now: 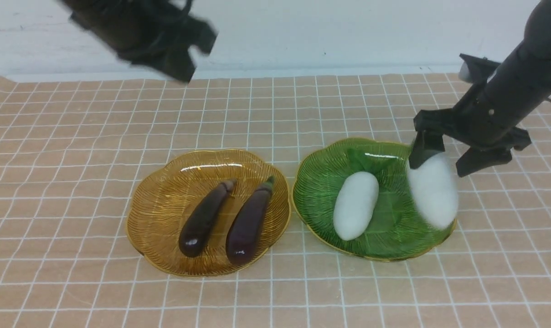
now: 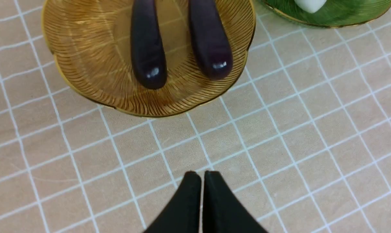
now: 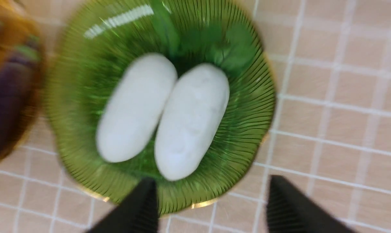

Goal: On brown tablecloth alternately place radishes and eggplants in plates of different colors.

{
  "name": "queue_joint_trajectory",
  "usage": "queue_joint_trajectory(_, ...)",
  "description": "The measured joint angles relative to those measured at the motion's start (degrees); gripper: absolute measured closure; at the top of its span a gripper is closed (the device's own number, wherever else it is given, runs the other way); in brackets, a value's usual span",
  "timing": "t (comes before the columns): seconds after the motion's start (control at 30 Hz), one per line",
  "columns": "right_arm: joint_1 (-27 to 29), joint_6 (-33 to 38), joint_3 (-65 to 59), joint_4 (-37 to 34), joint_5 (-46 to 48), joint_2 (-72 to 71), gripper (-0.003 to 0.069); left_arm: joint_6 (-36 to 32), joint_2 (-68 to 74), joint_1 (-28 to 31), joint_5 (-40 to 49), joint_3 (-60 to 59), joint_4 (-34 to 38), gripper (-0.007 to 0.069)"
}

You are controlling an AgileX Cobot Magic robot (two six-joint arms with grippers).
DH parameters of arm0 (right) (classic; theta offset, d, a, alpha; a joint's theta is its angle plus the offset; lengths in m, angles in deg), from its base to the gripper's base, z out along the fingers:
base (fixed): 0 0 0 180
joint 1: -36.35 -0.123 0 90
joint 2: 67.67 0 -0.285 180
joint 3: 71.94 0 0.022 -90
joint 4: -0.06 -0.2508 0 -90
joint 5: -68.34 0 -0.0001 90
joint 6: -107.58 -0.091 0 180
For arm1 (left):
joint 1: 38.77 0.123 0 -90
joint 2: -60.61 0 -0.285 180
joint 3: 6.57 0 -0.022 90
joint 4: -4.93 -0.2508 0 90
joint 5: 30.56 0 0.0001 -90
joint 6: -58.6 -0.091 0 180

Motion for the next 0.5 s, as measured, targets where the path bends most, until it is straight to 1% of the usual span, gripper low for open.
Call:
queue_joint_trajectory(0.03,0.0,0.0,-0.8,0.5,0.1,-3.1,0.0268,0.7,-5.4,0.0,-2.0,-4.2,0.0,0.0628)
queue_joint_trajectory(0.07,0.0,0.0,-2.6,0.6,0.3,-7.8,0.0336,1.1,-10.9,0.0,-4.5,-7.9,0.0,0.0628)
queue_joint_trajectory(0.17,0.0,0.4,-8.3,0.7,-0.2,-21.1,0.0480,3.6,-23.8,0.0,-10.9,-15.7,0.0,0.0628)
queue_joint_trajectory(0.2,0.0,0.9,-13.5,0.7,-4.5,-29.2,0.0559,4.8,-27.3,0.0,-12.7,-17.7,0.0,0.0628)
queue_joint_trajectory(0.23,0.0,1.1,-16.2,0.7,-7.5,-33.0,0.0591,6.1,-31.2,0.0,-14.8,-19.9,0.1,0.0628)
queue_joint_trajectory(0.3,0.0,1.3,-22.3,0.7,-14.5,-41.7,0.0637,7.6,-35.7,0.0,-17.3,-22.1,-0.1,0.0628)
queue_joint_trajectory(0.33,0.0,1.4,-25.7,0.7,-18.4,-43.7,0.0650,8.3,-37.5,0.0,-18.4,-23.3,-0.4,0.0628)
queue_joint_trajectory(0.4,0.0,1.6,-34.5,0.7,-28.1,-54.6,0.0666,9.6,-40.9,0.0,-21.0,-25.4,-0.9,0.0628)
queue_joint_trajectory(0.5,0.0,1.9,-52.2,0.7,-51.5,-73.5,0.0674,9.8,-41.0,0.0,-21.9,-26.1,-2.2,0.0628)
